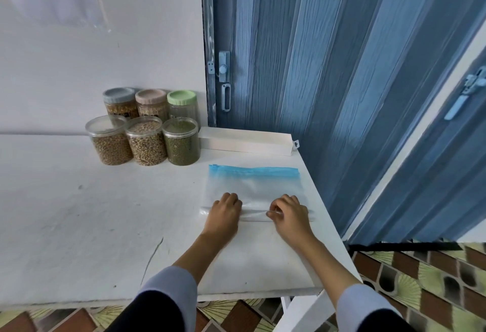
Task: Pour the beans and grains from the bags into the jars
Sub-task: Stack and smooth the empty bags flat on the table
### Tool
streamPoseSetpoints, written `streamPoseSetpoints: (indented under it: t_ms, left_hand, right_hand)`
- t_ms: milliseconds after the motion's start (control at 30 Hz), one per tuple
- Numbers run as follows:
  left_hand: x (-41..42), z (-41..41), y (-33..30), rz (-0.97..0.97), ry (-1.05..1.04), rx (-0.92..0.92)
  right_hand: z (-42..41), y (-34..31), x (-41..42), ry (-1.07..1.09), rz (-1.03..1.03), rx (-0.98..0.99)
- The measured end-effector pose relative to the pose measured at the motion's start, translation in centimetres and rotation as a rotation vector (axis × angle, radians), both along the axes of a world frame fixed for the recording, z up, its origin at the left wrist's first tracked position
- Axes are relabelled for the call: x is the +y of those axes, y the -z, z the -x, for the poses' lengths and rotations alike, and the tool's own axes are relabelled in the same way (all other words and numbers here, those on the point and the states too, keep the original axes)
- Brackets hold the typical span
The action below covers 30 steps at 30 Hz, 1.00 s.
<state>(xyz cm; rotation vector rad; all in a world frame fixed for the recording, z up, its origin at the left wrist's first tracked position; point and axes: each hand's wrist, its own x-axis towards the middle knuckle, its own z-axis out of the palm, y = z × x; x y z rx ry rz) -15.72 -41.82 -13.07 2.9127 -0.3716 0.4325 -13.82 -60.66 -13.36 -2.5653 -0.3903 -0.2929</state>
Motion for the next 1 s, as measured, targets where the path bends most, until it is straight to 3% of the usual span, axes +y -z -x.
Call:
streamPoseSetpoints:
  t_ms: [100,300,367,533,667,833,1000]
  left_hand:
    - [-0.4,0.8,0.5,0.053,0.041,0.055]
    - [-0.5,0.5,0.4,0.083,0.111,-0.015]
    - [-0.8,0.2,0.2,0.106,0.078,-0.045]
    - [-1.6,-1.4,-0.9,0.055,-0.036,0.123]
    - [-2.3,-1.3,-1.1,0.137,-0.073,0.106]
    - [-1.9,0.5,1.0,0.207,0.129,-0.065]
    - [-1.4,-0.3,0.6,0.299,0.076,-0.027]
  right_hand:
    - [-0.3,-0.3,0.1,0.035,-0.027,0.014]
    - [-0.4,-0.6,0.7,0.117,0.035,0.052]
    - [0.0,-0.5,0.9,0.107,0.082,-0.018]
    - [1.7,0.9,0.7,0.002,0.004,-0.184]
    - [0.6,0.5,0.7,0.061,-0.043,-0.047]
    - [-1.3,-1.3,1.3,0.141,-0.127,0.207]
    - [-0.4,-0.1,0.9,0.050,-0.238,0.092]
